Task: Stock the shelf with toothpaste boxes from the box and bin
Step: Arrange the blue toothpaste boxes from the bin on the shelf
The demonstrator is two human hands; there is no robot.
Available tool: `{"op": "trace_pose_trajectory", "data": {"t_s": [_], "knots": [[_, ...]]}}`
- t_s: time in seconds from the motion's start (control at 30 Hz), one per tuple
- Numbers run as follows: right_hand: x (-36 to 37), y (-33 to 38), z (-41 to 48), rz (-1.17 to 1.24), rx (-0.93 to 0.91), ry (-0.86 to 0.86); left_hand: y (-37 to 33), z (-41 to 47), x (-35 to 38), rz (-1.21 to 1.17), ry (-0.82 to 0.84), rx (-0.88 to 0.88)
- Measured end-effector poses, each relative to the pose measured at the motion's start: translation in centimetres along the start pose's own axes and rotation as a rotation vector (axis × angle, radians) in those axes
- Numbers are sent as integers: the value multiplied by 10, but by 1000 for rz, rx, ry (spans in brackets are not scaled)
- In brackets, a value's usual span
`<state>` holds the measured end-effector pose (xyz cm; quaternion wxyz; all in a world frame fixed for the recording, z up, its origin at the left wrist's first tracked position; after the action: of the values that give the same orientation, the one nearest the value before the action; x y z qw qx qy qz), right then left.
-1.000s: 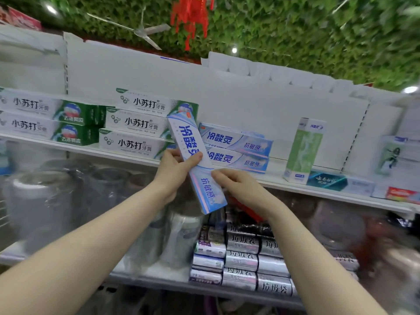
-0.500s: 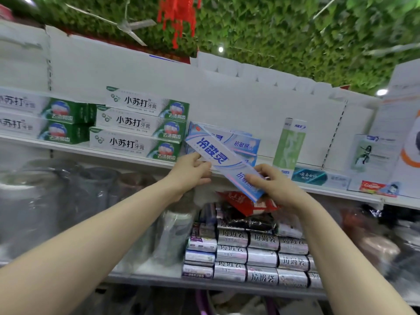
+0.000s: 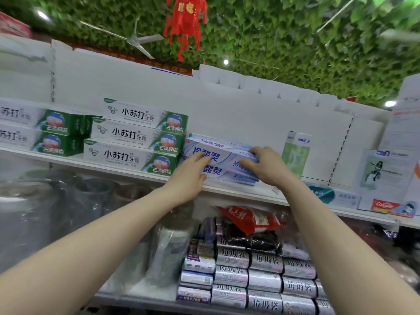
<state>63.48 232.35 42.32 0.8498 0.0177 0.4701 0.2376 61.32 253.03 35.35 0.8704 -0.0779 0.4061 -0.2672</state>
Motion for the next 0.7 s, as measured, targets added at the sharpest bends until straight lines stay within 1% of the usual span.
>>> {"op": "trace_pose_trajectory", "data": {"t_s": [0.17, 0.23, 0.33, 0.47, 0.53, 0.6, 0.7], "knots": [[12, -7, 18, 13, 45, -82, 8, 13, 5, 114, 16, -2], [20, -11, 18, 27, 43, -186, 10, 18, 9, 142, 19, 10], [32, -13, 14, -39, 18, -366, 11, 23, 13, 182, -9, 45], [47, -15, 12, -101, 70, -502, 12, 27, 19, 269, -56, 110], [56, -18, 14, -148, 78, -495, 12, 29, 21, 316, -62, 142], [65, -22, 18, -175, 62, -453, 13, 31, 24, 346, -56, 156], [77, -27, 22, -139, 47, -367, 15, 35, 28, 352, -24, 146]]}}
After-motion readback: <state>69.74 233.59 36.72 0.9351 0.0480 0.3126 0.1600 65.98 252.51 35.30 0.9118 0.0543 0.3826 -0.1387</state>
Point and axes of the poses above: each hand's wrist, its own z-axis towards the middle knuckle, its own x-axis out of the palm, y = z × x, the point moved 1 cm from there along z, towards the middle knuckle, and after that the axes turned 4 degrees about -y, right-handed, at the moved point
